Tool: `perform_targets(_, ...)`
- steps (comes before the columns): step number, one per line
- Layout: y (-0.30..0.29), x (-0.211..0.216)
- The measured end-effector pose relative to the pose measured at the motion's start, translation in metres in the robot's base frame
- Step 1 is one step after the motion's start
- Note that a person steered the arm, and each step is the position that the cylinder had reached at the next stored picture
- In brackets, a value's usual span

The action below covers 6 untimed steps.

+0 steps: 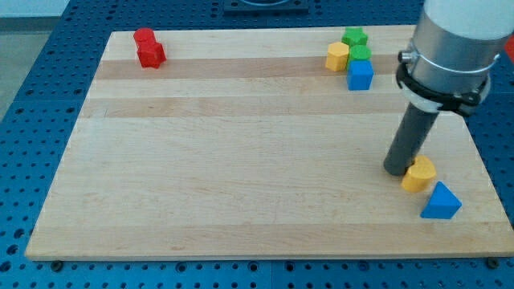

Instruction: Point your arm to the green star

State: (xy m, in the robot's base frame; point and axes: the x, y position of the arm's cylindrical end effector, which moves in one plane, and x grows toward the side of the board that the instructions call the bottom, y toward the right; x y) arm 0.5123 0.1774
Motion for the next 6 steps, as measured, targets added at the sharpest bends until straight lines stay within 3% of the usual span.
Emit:
perform_targets(2,0.006,-0.015)
perform_targets(6,0.028,-0.196)
